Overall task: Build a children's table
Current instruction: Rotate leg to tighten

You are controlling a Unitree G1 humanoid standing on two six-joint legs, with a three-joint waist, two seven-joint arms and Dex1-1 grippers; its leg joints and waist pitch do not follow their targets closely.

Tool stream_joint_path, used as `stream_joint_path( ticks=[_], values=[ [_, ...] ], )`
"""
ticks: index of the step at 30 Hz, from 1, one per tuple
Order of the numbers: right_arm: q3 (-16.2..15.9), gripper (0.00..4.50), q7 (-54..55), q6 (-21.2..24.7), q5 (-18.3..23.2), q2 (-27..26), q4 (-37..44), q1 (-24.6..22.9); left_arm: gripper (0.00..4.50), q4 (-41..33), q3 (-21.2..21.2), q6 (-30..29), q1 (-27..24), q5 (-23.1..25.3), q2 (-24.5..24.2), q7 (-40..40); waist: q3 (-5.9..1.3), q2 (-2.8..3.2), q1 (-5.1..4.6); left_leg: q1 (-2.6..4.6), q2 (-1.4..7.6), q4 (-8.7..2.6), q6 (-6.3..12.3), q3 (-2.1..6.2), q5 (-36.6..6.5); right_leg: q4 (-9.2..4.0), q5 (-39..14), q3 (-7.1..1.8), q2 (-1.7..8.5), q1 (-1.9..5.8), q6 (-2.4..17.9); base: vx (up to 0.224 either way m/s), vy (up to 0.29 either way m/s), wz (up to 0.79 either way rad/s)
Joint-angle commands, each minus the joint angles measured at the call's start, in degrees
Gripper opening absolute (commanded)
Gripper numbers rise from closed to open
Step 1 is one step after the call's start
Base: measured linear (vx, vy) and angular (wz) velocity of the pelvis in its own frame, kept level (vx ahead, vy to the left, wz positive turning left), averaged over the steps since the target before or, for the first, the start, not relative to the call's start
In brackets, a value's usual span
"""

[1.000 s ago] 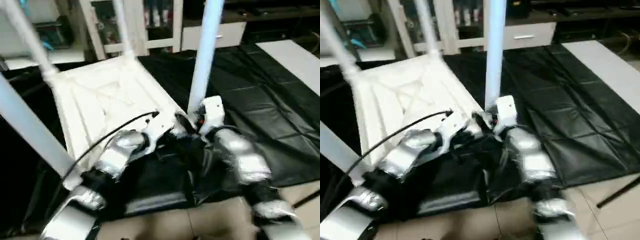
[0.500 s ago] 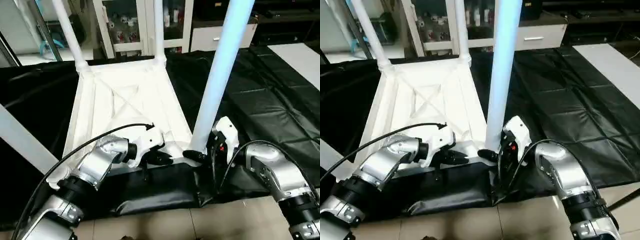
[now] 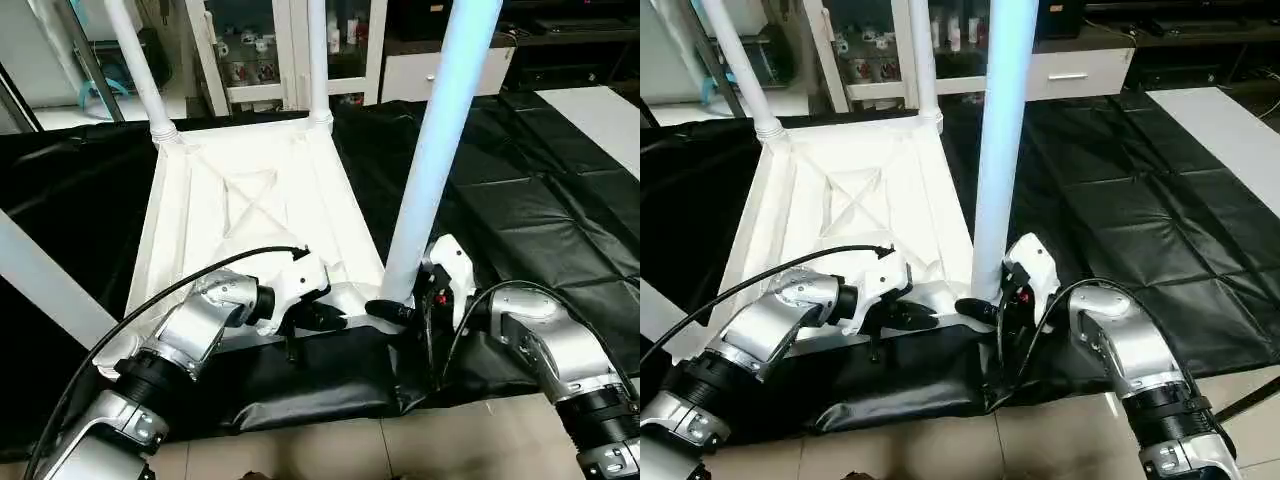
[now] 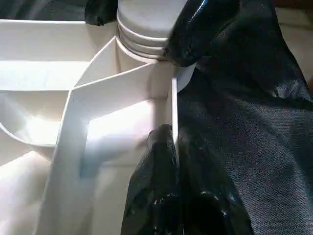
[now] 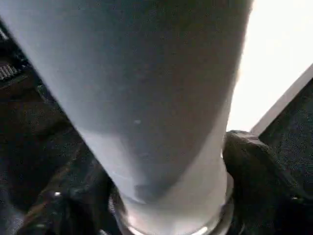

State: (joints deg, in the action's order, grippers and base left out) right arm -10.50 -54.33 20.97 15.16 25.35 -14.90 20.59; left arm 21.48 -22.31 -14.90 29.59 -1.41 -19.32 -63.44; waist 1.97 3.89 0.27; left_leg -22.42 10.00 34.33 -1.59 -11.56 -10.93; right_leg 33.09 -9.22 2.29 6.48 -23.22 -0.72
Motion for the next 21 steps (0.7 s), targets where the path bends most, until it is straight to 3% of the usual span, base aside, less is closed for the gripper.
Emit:
stream_joint_path(
  ticks=[1,3,9,14,18,21],
  values=[
    [0.25,3.04,0.27,-0.13,-0.85,0.24,-0.08,0.57,0.0,-1.86,-0.61,-0.59,0.51,-0.03,-0.5,-1.45,-3.52,-0.85,0.01,1.38,2.61,-4.36,3.79,1.05,-12.34,-3.01,-9.53,-1.04,1.37,2.38,14.74,0.0,0.0,0.0],
    [0.39,2.81,0.55,-0.06,-0.91,0.14,-0.22,0.45,0.0,-1.93,-0.69,-0.67,0.47,-0.03,-0.57,-1.53,-3.54,-0.82,0.03,1.42,2.63,-4.33,3.75,1.06,-12.48,-3.07,-10.13,-1.05,1.4,2.37,14.66,0.0,0.0,0.0],
    [2.45,2.73,6.98,-0.84,-2.04,-2.7,-3.92,0.94,0.0,-1.59,-0.64,-1.09,0.33,-0.04,-0.3,-1.06,-3.45,-0.75,-0.09,1.37,2.57,-4.35,3.71,1.03,-12.73,-3.06,-10.16,-1.01,1.34,2.31,14.88,0.0,0.0,0.0],
    [4.35,2.72,15.89,-1.47,-3.05,-7.37,-6.87,1.7,0.0,1.27,-0.11,-1.34,1.1,0.66,1.68,2.15,-3.11,-0.88,-1.44,1.4,2.46,-4.92,0.71,1.37,-18.71,-3.81,-18.2,-0.93,1.32,2.06,12.56,0.0,0.0,0.0],
    [6.16,2.72,28.74,-2.52,-5.24,-13.61,-11.72,3.84,0.0,7.63,1.28,-1.21,4.11,3.07,5.67,11.24,-2.94,-0.81,-2.66,1.55,2.1,-5.09,-1.82,1.74,-22.89,-4.36,-23.54,-0.73,1.29,1.48,10.42,0.0,0.0,0.0],
    [7.09,2.72,37.01,-3.62,-6.9,-17.1,-16.2,6.2,0.0,11.89,3.53,-1.17,6.49,3.32,8.94,18.45,-2.88,-0.83,-3.41,1.69,1.95,-4.97,-1.77,1.86,-25.22,-4.84,-25.81,-0.58,1.33,1.28,9.75,0.0,0.0,0.0]
  ],
)
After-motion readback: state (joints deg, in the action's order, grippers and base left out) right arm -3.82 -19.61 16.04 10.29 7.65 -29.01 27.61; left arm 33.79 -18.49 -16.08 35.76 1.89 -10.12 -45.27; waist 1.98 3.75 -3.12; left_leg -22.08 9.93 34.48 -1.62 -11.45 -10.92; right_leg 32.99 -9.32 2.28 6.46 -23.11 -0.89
